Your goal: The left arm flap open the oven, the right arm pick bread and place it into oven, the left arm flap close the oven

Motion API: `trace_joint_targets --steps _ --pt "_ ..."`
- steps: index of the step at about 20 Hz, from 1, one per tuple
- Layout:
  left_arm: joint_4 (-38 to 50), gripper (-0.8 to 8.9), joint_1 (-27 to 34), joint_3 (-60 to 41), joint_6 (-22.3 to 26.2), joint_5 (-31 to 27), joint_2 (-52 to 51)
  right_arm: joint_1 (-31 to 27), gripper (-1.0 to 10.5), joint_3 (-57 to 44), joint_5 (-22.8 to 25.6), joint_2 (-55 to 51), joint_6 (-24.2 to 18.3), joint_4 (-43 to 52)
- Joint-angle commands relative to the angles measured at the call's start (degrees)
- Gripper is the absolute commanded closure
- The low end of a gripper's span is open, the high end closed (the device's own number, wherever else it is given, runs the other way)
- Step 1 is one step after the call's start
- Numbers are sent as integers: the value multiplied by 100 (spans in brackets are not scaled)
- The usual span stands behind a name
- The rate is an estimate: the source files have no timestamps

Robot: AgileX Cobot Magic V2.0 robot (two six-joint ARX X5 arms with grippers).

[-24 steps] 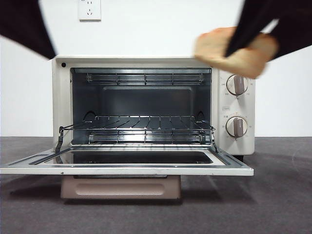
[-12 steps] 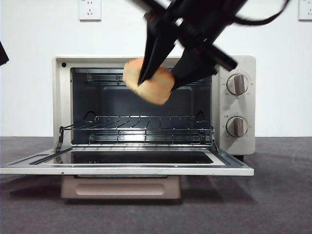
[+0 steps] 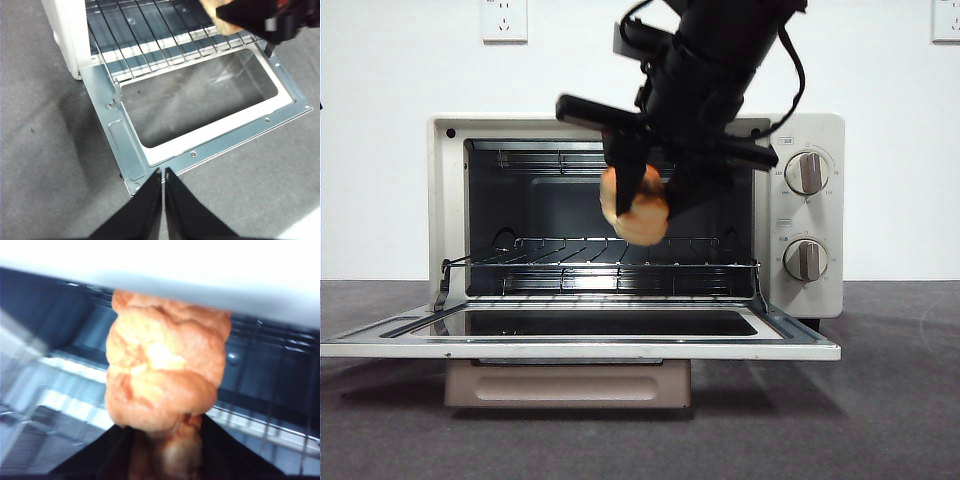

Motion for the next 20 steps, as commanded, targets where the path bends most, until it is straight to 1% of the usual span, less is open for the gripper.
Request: trace_joint_targets --steps 1,5,7,8,9,13,17,20 --pt "44 797 -17 20 11 -20 -4 -28 744 105 35 216 120 55" --pt "48 797 -17 20 11 -20 -15 -52 687 105 31 254 122 33" --pt "52 797 -17 20 11 -20 -15 -52 575 105 13 254 122 24" --pt "50 797 -17 20 11 -20 -15 -52 534 105 13 254 122 20" --pt "48 797 -17 20 11 -20 -15 -52 519 105 13 251 122 20" --pt "55 797 -17 20 11 -20 -15 -35 513 107 11 186 118 -55" --pt "111 797 -17 20 11 -20 -13 92 513 107 7 -212 83 -522" --pt "142 797 -15 20 11 -20 -13 245 513 107 -157 -743 -293 -968"
